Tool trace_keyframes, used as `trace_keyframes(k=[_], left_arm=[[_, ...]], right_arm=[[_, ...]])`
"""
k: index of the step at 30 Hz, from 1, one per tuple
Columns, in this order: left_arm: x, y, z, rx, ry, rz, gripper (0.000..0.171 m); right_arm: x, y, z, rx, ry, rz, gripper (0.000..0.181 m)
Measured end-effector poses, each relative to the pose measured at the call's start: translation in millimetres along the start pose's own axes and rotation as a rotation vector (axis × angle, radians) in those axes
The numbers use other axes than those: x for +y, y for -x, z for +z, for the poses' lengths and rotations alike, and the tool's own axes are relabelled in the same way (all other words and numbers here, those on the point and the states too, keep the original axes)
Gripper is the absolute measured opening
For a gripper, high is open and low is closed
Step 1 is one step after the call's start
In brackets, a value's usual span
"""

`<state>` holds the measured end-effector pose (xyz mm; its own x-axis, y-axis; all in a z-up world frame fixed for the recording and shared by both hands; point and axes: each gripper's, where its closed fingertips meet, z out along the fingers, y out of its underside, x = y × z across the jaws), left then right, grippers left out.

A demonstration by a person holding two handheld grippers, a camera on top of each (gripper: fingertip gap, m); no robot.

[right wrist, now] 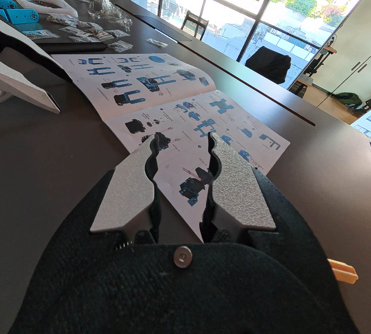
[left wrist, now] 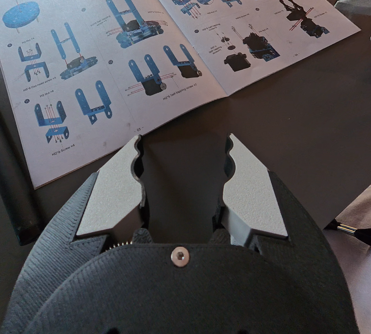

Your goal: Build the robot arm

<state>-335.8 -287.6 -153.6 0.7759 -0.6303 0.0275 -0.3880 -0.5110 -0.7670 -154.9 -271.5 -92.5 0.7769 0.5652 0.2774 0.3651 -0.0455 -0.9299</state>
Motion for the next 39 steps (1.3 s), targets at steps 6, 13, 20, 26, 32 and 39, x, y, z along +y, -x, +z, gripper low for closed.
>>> trace_keyframes(k=[6, 13, 20, 26, 32, 39], left_arm=[[0.3, -0.1, -0.4, 0.001, 0.001, -0.005, 0.081], [1.1, -0.2, 0.2, 0.003, 0.006, -0.007, 0.08], [0.9, -0.5, -0.1, 0.009, 0.004, -0.012, 0.079], [0.5, -0.2, -0.9, 0.022, -0.004, -0.031, 0.077], [-2.9, -3.6, -5.5, 0.053, -0.042, -0.031, 0.074], [-3.8, 12.1, -16.9, 0.054, -0.093, -0.054, 0.071]], right_arm=[[-0.2, -0.1, -0.2, -0.003, -0.001, 0.003, 0.048], [0.9, 2.2, 0.7, -0.015, 0.009, -0.002, 0.048], [14.2, 34.4, 11.2, -0.182, 0.117, -0.111, 0.052], [30.2, 45.4, 23.0, -0.192, 0.23, -0.235, 0.052], [33.4, 32.0, 26.0, -0.094, 0.246, -0.28, 0.046], [39.3, 14.5, 26.4, 0.0, 0.285, -0.261, 0.042]])
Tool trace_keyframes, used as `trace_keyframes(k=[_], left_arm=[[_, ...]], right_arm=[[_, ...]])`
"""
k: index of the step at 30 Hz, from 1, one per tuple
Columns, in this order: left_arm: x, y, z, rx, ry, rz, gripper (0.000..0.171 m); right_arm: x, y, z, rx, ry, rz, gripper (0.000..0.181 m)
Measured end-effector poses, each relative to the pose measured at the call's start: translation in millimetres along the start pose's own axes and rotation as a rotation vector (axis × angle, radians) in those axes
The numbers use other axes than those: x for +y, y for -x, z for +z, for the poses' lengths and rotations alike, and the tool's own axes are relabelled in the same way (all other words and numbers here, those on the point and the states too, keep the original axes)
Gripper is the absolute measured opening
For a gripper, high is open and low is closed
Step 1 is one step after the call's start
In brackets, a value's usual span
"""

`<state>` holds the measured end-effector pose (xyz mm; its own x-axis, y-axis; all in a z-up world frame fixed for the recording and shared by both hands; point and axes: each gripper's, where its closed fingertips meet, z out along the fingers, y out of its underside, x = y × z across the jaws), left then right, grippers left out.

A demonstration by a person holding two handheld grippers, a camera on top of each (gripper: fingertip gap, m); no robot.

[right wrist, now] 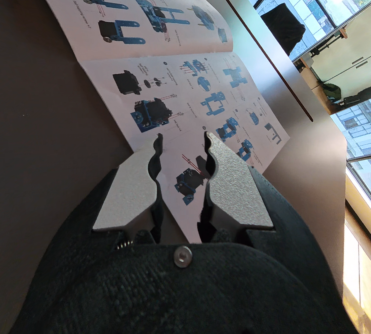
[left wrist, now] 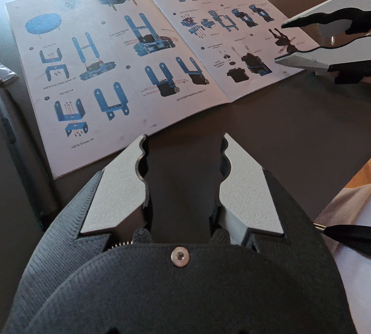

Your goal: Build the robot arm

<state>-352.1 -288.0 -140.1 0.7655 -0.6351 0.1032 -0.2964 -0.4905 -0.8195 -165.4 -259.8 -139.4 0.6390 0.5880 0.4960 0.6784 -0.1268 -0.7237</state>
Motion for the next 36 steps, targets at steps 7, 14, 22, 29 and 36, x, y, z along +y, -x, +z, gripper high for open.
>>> trace_keyframes(k=[7, 14, 22, 29, 36], left_arm=[[-8.3, 12.0, -8.2, 0.026, -0.052, -0.01, 0.07], [-23.9, 40.0, -26.9, -0.015, -0.108, 0.004, 0.069], [-43.0, 87.3, -55.4, -0.094, -0.201, -0.023, 0.066], [-59.9, 115.5, -64.5, -0.125, -0.259, -0.022, 0.065], [-83.2, 120.6, -47.4, -0.092, -0.285, 0.02, 0.065]], right_arm=[[1.1, -0.3, -0.4, 0.008, 0.008, 0.015, 0.043], [-24.5, 51.4, 2.2, -0.246, -0.016, -0.02, 0.053], [-20.1, 30.6, 17.1, -0.17, 0.027, -0.014, 0.051], [-25.3, 27.7, 14.2, -0.116, -0.035, -0.08, 0.051], [-35.7, 16.3, 7.1, -0.044, -0.104, -0.044, 0.049]])
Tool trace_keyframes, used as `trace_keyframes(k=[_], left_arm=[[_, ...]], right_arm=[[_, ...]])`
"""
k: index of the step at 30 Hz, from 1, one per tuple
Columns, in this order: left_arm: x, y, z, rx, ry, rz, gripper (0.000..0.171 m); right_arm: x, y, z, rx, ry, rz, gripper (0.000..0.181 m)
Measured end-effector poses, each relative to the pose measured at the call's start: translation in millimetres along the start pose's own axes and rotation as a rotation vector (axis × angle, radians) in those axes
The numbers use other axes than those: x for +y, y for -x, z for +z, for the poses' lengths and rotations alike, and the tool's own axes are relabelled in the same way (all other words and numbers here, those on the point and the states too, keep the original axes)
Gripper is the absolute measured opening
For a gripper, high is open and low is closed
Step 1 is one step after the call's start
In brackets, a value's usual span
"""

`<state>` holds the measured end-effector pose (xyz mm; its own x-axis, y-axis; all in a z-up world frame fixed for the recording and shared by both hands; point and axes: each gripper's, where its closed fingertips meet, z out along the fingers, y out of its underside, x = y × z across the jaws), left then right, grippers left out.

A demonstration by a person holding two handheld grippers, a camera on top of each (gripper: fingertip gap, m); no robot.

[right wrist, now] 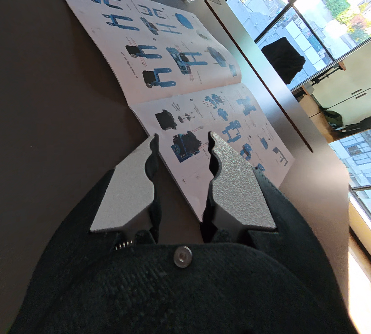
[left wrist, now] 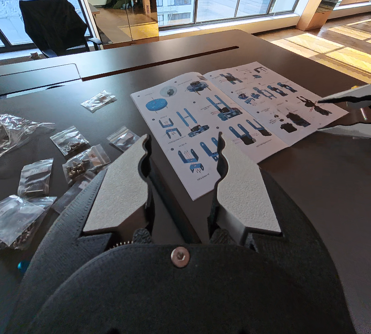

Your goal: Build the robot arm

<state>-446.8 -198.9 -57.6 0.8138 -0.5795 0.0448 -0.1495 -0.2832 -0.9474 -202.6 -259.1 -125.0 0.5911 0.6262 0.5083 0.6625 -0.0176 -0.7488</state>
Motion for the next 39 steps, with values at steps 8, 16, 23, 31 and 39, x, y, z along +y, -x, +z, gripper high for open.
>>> trace_keyframes(k=[8, 16, 23, 31, 39], left_arm=[[9.8, 7.0, 25.2, 0.029, -0.014, -0.04, 0.065], [14.5, 14.9, 25.7, -0.004, -0.022, -0.046, 0.063], [24.3, 13.4, 31.8, -0.026, 0.024, -0.005, 0.061], [30.3, 31.2, 33.9, -0.173, 0.064, 0.109, 0.056], [14.1, 55.1, 14.7, -0.263, -0.03, 0.075, 0.04]], right_arm=[[6.8, -15.1, -2.0, 0.071, 0.026, 0.065, 0.046], [12.3, -14.7, 3.2, 0.067, 0.07, 0.093, 0.043], [14.4, -17.2, 1.9, 0.075, 0.077, 0.118, 0.04], [8.8, -19.7, 1.6, 0.151, 0.112, 0.012, 0.012], [-8.3, 0.0, -5.8, 0.063, 0.032, 0.034, 0.004]])
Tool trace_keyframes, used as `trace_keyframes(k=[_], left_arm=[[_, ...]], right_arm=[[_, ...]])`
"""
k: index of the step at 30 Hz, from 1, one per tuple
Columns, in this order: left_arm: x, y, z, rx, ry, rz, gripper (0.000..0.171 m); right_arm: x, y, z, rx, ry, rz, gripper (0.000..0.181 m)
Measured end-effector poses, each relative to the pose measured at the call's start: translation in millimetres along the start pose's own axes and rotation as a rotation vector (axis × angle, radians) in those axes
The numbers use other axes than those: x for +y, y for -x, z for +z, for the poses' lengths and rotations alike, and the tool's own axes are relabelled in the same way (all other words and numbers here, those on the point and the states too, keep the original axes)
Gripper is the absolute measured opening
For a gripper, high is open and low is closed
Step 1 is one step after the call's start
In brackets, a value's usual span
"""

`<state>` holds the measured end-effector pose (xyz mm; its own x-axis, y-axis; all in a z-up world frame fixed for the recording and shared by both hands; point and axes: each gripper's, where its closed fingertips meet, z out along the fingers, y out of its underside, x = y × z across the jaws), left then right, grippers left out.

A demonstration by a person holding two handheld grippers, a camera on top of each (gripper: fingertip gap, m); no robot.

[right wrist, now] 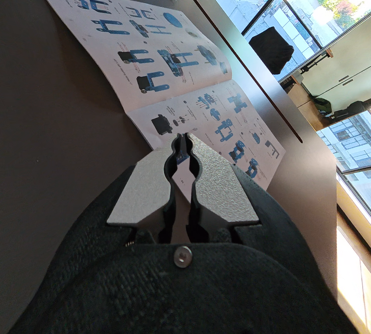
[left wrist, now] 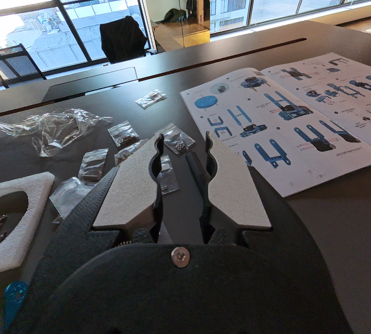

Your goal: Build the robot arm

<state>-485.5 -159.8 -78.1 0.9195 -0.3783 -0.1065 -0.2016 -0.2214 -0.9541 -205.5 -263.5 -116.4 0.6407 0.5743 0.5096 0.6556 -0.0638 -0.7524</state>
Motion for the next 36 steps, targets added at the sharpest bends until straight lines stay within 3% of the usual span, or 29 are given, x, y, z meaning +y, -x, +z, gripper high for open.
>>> trace_keyframes(k=[4, 7, 10, 14, 20, 22, 25, 27, 32, 36], left_arm=[[-19.3, 8.1, -34.3, -0.03, -0.106, -0.081, 0.039], [-24.9, 11.4, -96.2, -0.071, -0.178, -0.091, 0.035], [0.2, 19.9, -171.8, -0.095, -0.17, -0.127, 0.036], [58.1, 51.2, -287.5, -0.153, -0.15, -0.234, 0.039], [175.0, 140.5, -489.3, -0.382, -0.026, -0.271, 0.041], [217.4, 166.4, -556.3, -0.449, 0.055, -0.312, 0.045], [269.9, 202.0, -656.6, -0.619, 0.132, -0.357, 0.046], [299.7, 220.6, -717.3, -0.738, 0.16, -0.393, 0.046], [359.1, 261.8, -818.5, -0.913, 0.164, -0.538, 0.046], [359.0, 312.5, -851.1, -0.958, 0.047, -0.591, 0.044]], right_arm=[[-12.4, 5.6, -7.8, -0.047, -0.079, 0.083, 0.003], [-20.8, 12.8, -14.5, -0.048, -0.105, 0.138, 0.007], [-74.6, 49.2, -29.3, -0.101, -0.301, 0.171, 0.006], [-179.0, 143.0, -39.3, -0.274, -0.548, 0.137, 0.006], [-342.4, 335.2, -34.2, -0.458, -0.817, 0.012, 0.006], [-397.2, 404.3, -25.5, -0.524, -0.848, 0.044, 0.007], [-465.9, 512.0, -23.4, -0.75, -0.888, 0.022, 0.006], [-501.4, 558.7, -8.3, -0.767, -0.857, -0.002, 0.007], [-563.3, 651.8, 14.9, -0.875, -0.827, -0.007, 0.007], [-598.3, 702.0, 54.3, -0.857, -0.797, -0.073, 0.007]])
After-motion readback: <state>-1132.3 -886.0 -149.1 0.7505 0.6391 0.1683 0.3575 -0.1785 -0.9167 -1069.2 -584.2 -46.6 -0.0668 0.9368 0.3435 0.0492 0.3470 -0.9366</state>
